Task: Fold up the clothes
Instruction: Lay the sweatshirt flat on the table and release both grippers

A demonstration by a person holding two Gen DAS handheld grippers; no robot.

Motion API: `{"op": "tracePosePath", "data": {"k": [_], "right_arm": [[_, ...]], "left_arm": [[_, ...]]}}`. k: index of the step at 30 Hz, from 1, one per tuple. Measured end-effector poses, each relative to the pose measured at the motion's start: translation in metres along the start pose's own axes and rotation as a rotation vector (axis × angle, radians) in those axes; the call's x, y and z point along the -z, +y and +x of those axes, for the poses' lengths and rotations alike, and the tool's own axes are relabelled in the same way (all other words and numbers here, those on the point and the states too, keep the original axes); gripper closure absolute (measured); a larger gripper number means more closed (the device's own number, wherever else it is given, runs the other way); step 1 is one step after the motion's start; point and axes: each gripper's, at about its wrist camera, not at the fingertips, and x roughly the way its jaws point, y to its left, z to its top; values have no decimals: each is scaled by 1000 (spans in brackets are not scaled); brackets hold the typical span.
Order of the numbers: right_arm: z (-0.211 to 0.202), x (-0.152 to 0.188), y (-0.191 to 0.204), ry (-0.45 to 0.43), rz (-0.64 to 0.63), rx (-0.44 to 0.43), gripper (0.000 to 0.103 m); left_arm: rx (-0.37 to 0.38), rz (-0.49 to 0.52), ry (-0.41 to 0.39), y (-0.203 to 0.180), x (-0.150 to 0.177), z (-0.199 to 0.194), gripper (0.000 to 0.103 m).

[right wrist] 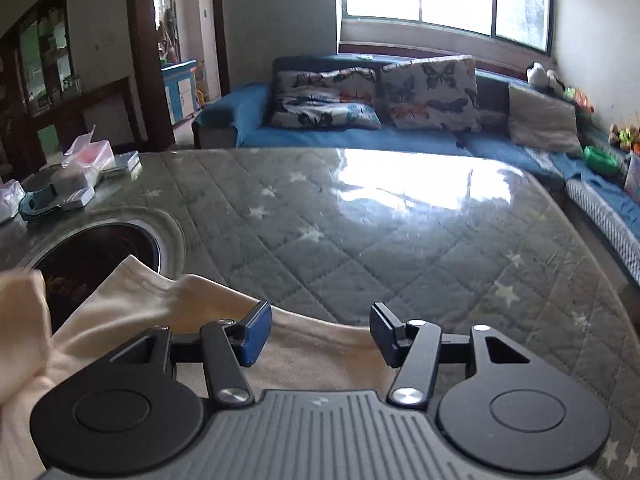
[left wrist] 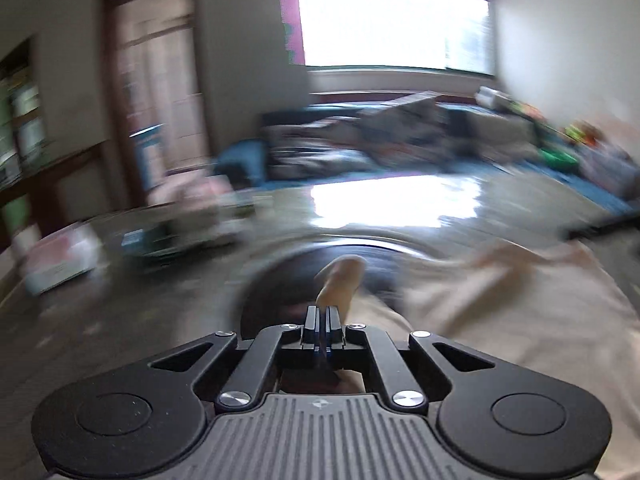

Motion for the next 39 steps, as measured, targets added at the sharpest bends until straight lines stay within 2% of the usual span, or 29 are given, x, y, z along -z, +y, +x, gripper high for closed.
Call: {"op": "tracePosePath", "data": {"k": [2,6,9,11,12,16,21,22,23,24,27,34,35,37,39], "right_arm": [[-6,2,3,0,-33,6,46],[-10,16,10,40,-93,-3,45],[-8,27,17,71,-138,-3,44],[-7,30,17,78,-125,7,44],[-6,30,16,79,-110,10,44],[-5,29,5,78,-45,33,44],[-5,29,-10,74,-2,53,44],[-5,29,-12,73,2,56,44],[-5,28,-13,72,4,61,44],[-4,28,-15,72,7,64,44],[-1,26,-21,72,19,71,44],[6,23,-32,78,29,61,46],[7,23,-33,81,27,56,47],[10,23,-35,87,26,48,56],[15,23,-36,93,26,44,59]], "left_arm": [[-72,-53,16,26,3,-3,100],[-165,-117,92,65,25,-10,100],[-225,-138,156,80,39,-11,98],[-236,-143,172,81,40,-13,98],[-223,-146,162,79,37,-13,98],[-88,-100,108,51,15,-14,95],[53,-23,108,-3,-9,12,90],[67,-3,113,-15,-13,19,84],[84,21,118,-27,-16,26,74],[101,44,118,-38,-20,33,70],[105,94,126,-63,-29,58,68],[143,96,174,-85,-43,104,67],[148,102,180,-87,-43,108,68],[154,112,193,-89,-43,118,68],[158,116,202,-91,-42,124,72]]}}
